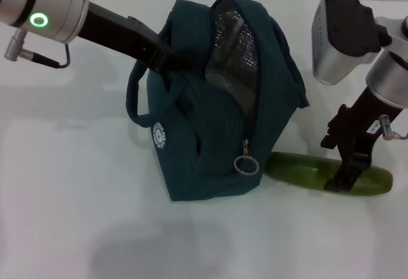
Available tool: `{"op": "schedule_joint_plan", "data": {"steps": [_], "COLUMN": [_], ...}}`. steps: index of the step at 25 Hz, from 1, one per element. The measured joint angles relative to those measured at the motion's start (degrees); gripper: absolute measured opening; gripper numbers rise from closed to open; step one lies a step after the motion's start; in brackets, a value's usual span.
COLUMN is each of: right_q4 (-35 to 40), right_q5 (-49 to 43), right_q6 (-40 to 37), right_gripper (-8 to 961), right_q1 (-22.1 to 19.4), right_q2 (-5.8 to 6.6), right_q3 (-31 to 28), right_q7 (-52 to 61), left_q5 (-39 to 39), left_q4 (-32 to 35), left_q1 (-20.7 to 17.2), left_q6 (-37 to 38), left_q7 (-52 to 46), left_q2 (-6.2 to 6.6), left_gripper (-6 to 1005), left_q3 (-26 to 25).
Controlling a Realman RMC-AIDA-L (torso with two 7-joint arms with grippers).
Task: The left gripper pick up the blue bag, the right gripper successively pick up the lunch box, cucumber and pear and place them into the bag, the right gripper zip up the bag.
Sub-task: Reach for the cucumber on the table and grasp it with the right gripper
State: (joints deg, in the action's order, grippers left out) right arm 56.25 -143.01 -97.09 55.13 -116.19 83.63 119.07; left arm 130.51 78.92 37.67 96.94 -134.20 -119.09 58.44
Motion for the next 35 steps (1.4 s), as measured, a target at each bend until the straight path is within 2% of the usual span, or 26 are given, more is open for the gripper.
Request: {"op": "schedule_joint_plan", "data": {"steps": [11,35], "right_q4": [-1.35,-2.99], "right_q5": [0.75,1.55], "right_q6": [4.35,8.76], "right_gripper": [862,861], "right_q1": [-0.04,-0.21], "right_q2": [0.0,0.0], "right_q3": [6.58,11.92], "right_q7": [0.91,1.94], "left_q5": [0.02,0.0], "left_q4": [0.0,0.0], "left_q1": [0.02,-0.2], "left_q6": [0.0,-0.01], "left_q7": [-0.08,0.22], "left_q2": [-0.01,-0.09], "left_gripper": [37,36], "left_q3": [0.13,0.0]}}
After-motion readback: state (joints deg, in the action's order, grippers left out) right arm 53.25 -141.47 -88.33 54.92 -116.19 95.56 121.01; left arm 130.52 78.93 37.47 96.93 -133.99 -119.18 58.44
